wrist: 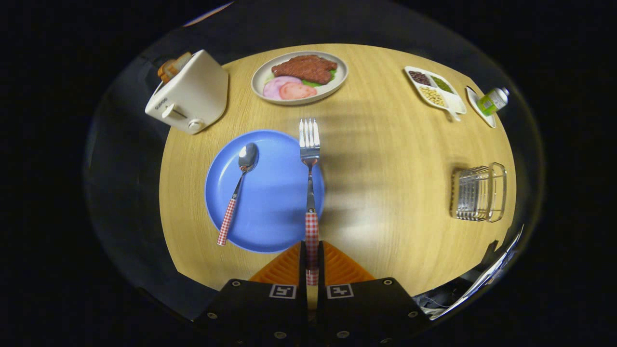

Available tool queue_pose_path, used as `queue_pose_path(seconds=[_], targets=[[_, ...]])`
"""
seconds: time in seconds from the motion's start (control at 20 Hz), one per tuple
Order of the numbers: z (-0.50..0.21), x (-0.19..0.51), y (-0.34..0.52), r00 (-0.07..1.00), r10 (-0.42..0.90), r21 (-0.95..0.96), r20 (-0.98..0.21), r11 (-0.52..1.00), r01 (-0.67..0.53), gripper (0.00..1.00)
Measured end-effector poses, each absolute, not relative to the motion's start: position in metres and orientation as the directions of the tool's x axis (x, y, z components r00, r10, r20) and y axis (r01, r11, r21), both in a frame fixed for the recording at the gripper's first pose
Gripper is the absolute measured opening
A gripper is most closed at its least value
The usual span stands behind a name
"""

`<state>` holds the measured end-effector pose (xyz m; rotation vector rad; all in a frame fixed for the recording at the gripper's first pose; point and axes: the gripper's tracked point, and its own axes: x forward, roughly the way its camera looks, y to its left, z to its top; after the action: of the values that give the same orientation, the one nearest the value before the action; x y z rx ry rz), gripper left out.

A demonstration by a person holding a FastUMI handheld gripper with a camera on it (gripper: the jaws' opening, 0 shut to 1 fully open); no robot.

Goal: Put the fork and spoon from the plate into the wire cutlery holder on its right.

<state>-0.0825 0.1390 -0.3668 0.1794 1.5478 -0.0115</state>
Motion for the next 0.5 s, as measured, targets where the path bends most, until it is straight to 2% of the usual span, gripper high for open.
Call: queue_pose_path(seconds=[0.2,0.5], targets=[[-0.346,-0.092,0.069,0.048,0.07,0.077,-0.996,0.98,0.182,0.09],[-0.323,-0.123,-0.036,0.022,0.007,0.013,-1.0,0.967,0.254,0.08]])
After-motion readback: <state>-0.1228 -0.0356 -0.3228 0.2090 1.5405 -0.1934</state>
